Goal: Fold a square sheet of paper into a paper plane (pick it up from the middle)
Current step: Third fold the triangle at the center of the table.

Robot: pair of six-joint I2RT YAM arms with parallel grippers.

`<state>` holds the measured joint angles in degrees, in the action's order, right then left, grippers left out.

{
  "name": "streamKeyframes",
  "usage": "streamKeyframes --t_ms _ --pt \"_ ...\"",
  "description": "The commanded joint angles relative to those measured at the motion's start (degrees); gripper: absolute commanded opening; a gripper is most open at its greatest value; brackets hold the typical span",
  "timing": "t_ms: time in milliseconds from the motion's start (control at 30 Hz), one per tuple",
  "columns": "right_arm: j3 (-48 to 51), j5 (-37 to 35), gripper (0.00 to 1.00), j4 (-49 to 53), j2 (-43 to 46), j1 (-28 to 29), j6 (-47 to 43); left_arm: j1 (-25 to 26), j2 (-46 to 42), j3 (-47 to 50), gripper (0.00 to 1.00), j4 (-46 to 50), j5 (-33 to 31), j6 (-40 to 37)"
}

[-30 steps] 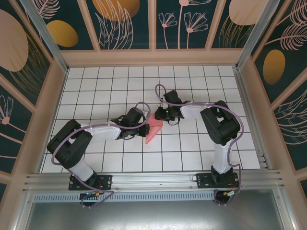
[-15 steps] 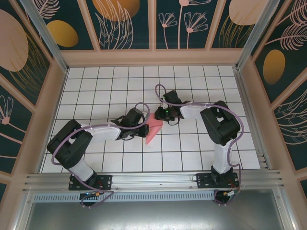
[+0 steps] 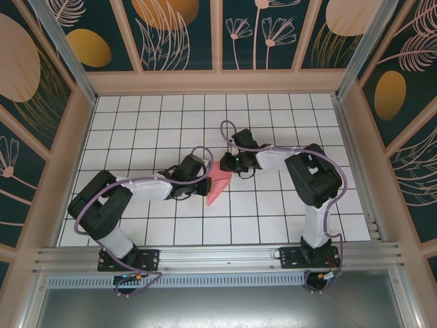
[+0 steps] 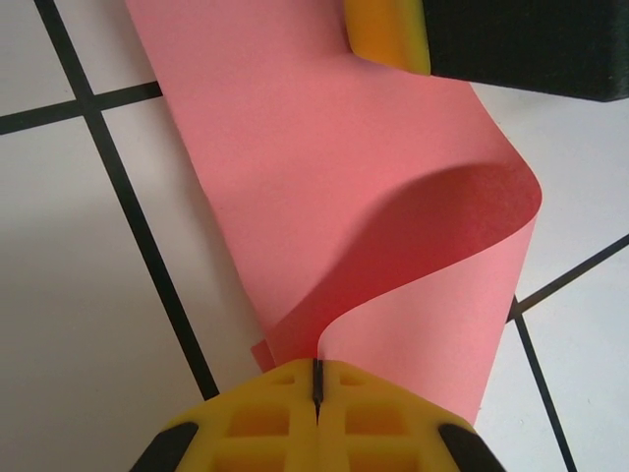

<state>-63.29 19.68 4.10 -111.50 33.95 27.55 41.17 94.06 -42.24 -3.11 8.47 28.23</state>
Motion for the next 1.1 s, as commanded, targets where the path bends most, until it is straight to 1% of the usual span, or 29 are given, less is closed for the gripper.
streamKeyframes --t_ms 0,500,567,867,967,1067 --pt "1.21 -2.08 0.22 3.68 -2.23 1.38 0.66 -0.39 1.04 -1.01 0.05 0.96 -1.0 0.51" --pt "1.29 -2.44 0.23 3.81 -2.37 1.75 1.15 -0.39 3.13 -1.53 0.05 0.66 -0.43 0.4" --pt "1.18 -2.51 0.23 3.81 -2.26 1.86 1.19 -0.39 3.23 -1.41 0.05 1.09 -1.2 0.6" --pt "-0.49 -2.36 0.25 3.2 0.48 1.81 1.59 -0.44 1.78 -0.34 0.05 1.06 -1.56 1.43" --pt "-1.3 -2.23 0.21 3.67 -0.65 1.72 1.15 -0.41 0.18 0.46 0.06 -0.09 -1.3 2.0" --pt "-1.02 -2.1 0.21 3.47 -2.26 1.81 1.55 -0.4 -0.1 0.32 0.06 -0.2 -1.25 2.01"
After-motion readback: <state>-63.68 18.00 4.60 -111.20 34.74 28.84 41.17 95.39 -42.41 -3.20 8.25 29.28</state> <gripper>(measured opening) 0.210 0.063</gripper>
